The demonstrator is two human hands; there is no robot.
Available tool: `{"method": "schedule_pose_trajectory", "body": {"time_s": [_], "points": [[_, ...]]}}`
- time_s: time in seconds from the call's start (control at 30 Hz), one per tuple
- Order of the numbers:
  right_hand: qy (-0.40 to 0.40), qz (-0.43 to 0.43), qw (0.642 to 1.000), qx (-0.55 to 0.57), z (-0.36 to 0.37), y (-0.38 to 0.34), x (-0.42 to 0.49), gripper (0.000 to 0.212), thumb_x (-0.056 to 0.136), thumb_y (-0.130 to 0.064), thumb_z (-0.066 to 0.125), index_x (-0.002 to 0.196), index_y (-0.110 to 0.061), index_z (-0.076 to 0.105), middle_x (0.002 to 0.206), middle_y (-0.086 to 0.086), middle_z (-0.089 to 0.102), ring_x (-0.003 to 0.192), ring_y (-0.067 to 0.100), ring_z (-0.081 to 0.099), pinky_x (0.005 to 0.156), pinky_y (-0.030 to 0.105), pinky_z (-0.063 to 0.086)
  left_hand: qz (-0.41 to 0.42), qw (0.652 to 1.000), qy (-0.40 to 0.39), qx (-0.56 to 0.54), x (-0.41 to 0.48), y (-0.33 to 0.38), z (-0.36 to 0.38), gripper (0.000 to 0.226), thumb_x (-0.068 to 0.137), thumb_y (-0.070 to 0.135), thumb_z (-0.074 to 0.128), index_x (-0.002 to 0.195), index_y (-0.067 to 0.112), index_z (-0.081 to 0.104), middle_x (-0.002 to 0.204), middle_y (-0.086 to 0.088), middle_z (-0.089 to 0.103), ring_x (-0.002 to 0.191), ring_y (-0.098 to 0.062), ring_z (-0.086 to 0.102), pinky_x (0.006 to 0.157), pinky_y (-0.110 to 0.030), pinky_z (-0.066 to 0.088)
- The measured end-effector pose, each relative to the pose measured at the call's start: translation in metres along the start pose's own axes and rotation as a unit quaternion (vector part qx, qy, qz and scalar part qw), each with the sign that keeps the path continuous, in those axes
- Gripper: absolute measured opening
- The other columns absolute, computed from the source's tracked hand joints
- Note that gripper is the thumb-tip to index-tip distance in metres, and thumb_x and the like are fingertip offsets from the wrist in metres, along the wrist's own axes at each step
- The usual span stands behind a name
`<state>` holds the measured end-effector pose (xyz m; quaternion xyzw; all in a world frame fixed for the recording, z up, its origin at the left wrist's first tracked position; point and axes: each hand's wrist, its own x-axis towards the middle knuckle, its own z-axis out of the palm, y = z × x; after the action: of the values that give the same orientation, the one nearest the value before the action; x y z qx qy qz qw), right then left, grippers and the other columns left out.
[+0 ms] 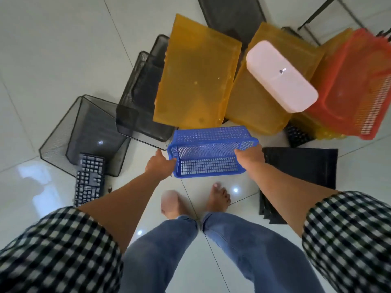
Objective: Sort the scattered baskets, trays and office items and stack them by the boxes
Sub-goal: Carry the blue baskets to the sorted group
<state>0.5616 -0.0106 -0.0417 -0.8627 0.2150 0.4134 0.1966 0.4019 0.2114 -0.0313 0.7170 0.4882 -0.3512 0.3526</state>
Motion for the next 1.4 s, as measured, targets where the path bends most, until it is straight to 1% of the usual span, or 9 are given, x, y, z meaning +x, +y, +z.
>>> {"method": "schedule_pose_trajectory", "body": {"time_s": [0.13, 0.33, 0.47, 0.6, 0.9, 1.03, 1.1, 1.23, 1.4], "points": [[-0.011, 0.024, 1.000, 0.016, 0.024, 0.020, 0.053, 0.058, 0.095, -0.029, 0.061, 0.145, -0.009, 0.039, 0.131, 0.017, 0.055, 0.111, 0.035, 0.059, 0.088, 0.045, 0.053, -0.013, 0.998, -0.028, -0.060, 0.049, -0.005, 0.033, 0.063, 0.098, 0.037, 0.059, 0.151, 0.015, 0.033, 0.137, -0.012, 0.058, 0.112, -0.031, 0.060, 0.075, -0.031, 0.045], [0.025, 0.059, 0.993, 0.097, 0.037, 0.047, 0.069, 0.046, 0.092, -0.029, 0.063, 0.123, -0.015, 0.033, 0.108, 0.012, 0.057, 0.082, 0.022, 0.056, 0.070, 0.038, 0.045, -0.042, 0.985, -0.054, -0.158, 0.063, -0.004, 0.047, 0.055, 0.097, 0.024, 0.063, 0.143, 0.009, 0.037, 0.135, -0.011, 0.057, 0.112, -0.027, 0.057, 0.083, -0.038, 0.047], [0.053, 0.112, 0.977, 0.171, 0.035, 0.040, 0.078, 0.074, 0.094, -0.021, 0.061, 0.151, -0.011, 0.016, 0.111, 0.014, 0.055, 0.072, 0.019, 0.051, 0.069, 0.039, 0.045, -0.044, 0.983, -0.059, -0.167, 0.065, 0.004, 0.047, 0.052, 0.097, 0.021, 0.062, 0.141, 0.006, 0.038, 0.132, -0.012, 0.058, 0.108, -0.025, 0.057, 0.083, -0.037, 0.046], [0.044, 0.096, 0.984, 0.144, 0.033, 0.042, 0.083, 0.060, 0.092, -0.017, 0.062, 0.146, -0.014, 0.035, 0.126, 0.014, 0.057, 0.095, 0.029, 0.060, 0.077, 0.043, 0.054, -0.043, 0.981, -0.044, -0.186, 0.071, 0.008, 0.049, 0.053, 0.096, 0.021, 0.063, 0.141, 0.006, 0.039, 0.132, -0.012, 0.058, 0.117, -0.029, 0.058, 0.098, -0.045, 0.049], [0.070, 0.038, 0.994, 0.071, -0.038, 0.038, -0.008, 0.050, 0.092, -0.020, 0.062, 0.136, -0.015, 0.039, 0.132, 0.021, 0.049, 0.110, 0.041, 0.056, 0.084, 0.046, 0.052, 0.007, 0.979, 0.007, -0.204, -0.023, 0.028, -0.010, 0.053, 0.091, 0.021, 0.070, 0.137, 0.010, 0.044, 0.127, -0.007, 0.060, 0.111, -0.027, 0.059, 0.093, -0.043, 0.048], [0.105, 0.015, 0.988, 0.115, -0.090, 0.041, -0.079, 0.056, 0.093, -0.022, 0.059, 0.145, -0.021, 0.039, 0.134, 0.020, 0.049, 0.103, 0.039, 0.057, 0.073, 0.038, 0.042, 0.045, 0.978, 0.017, -0.202, -0.093, 0.051, -0.053, 0.049, 0.092, 0.023, 0.069, 0.134, 0.013, 0.046, 0.123, -0.006, 0.061, 0.112, -0.033, 0.061, 0.086, -0.041, 0.049], [0.131, 0.005, 0.982, 0.133, -0.117, 0.045, -0.112, 0.057, 0.094, -0.024, 0.060, 0.147, -0.020, 0.040, 0.136, 0.020, 0.050, 0.113, 0.041, 0.056, 0.077, 0.037, 0.041, 0.085, 0.978, 0.020, -0.191, -0.126, 0.064, -0.074, 0.048, 0.093, 0.024, 0.069, 0.135, 0.015, 0.047, 0.121, -0.003, 0.061, 0.114, -0.033, 0.061, 0.088, -0.044, 0.050], [0.175, 0.021, 0.969, 0.176, -0.164, 0.054, -0.183, 0.058, 0.094, -0.031, 0.065, 0.141, -0.003, 0.046, 0.138, 0.023, 0.050, 0.125, 0.041, 0.051, 0.103, 0.045, 0.043, 0.169, 0.968, 0.021, -0.187, -0.193, 0.092, -0.108, 0.052, 0.092, 0.023, 0.070, 0.138, 0.016, 0.047, 0.129, -0.006, 0.062, 0.116, -0.030, 0.061, 0.102, -0.052, 0.049], [0.233, 0.058, 0.933, 0.266, -0.204, 0.081, -0.274, 0.052, 0.092, -0.032, 0.062, 0.135, -0.005, 0.050, 0.133, 0.022, 0.053, 0.121, 0.043, 0.053, 0.102, 0.051, 0.046, 0.256, 0.949, 0.025, -0.183, -0.278, 0.123, -0.134, 0.074, 0.073, 0.034, 0.074, 0.138, 0.010, 0.047, 0.128, -0.008, 0.064, 0.116, -0.031, 0.062, 0.103, -0.052, 0.048]]}}
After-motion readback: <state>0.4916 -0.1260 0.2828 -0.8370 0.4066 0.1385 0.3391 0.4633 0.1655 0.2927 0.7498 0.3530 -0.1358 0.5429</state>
